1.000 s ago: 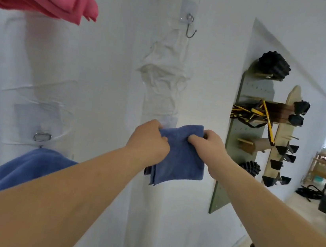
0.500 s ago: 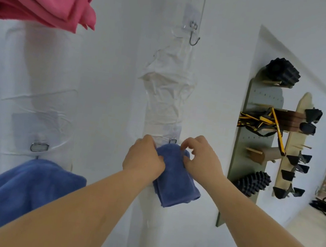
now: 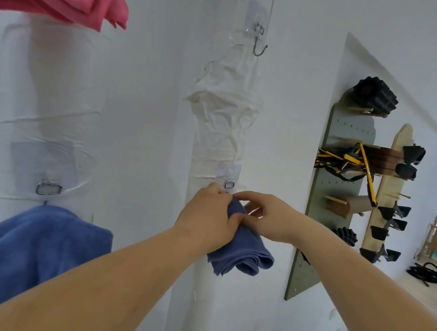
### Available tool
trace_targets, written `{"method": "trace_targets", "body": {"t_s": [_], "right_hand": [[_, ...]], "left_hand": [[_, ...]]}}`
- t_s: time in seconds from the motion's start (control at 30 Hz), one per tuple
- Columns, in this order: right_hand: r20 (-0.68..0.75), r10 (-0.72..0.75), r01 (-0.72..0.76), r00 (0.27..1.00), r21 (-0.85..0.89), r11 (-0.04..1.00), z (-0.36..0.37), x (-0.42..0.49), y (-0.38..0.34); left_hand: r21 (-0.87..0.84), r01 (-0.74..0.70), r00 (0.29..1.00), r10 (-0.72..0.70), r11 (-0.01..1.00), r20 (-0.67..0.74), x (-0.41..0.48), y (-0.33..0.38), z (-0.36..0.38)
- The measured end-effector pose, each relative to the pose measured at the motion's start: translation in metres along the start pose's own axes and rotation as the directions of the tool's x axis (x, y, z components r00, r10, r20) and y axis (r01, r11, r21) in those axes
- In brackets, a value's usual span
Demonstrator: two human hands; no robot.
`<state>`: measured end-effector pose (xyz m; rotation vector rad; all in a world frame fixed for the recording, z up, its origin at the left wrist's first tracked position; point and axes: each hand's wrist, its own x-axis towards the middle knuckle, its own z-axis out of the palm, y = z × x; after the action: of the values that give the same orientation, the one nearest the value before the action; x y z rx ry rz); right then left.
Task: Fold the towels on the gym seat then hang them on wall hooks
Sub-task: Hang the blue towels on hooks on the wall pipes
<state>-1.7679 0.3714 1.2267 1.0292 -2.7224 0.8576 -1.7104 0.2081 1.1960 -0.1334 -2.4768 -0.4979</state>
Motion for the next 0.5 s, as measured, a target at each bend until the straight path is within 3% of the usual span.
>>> {"method": "trace_targets", "body": {"t_s": [0.3, 0.5], "right_hand": [[-0.074, 0.062, -0.052, 0.995, 0.132, 0.990, 0.019, 0.011, 0.015], [-0.030, 0.025, -0.024, 0.999, 0.030, 0.999, 0.016, 0.009, 0.010]], "left_hand": [[-0.143, 0.030, 0.998, -0.037, 0.989, -0.048, -0.011, -0.004, 0.012], [-0.159, 0.062, 0.995, -0.073, 0.985, -0.061, -0.012, 0.000, 0.011]]}}
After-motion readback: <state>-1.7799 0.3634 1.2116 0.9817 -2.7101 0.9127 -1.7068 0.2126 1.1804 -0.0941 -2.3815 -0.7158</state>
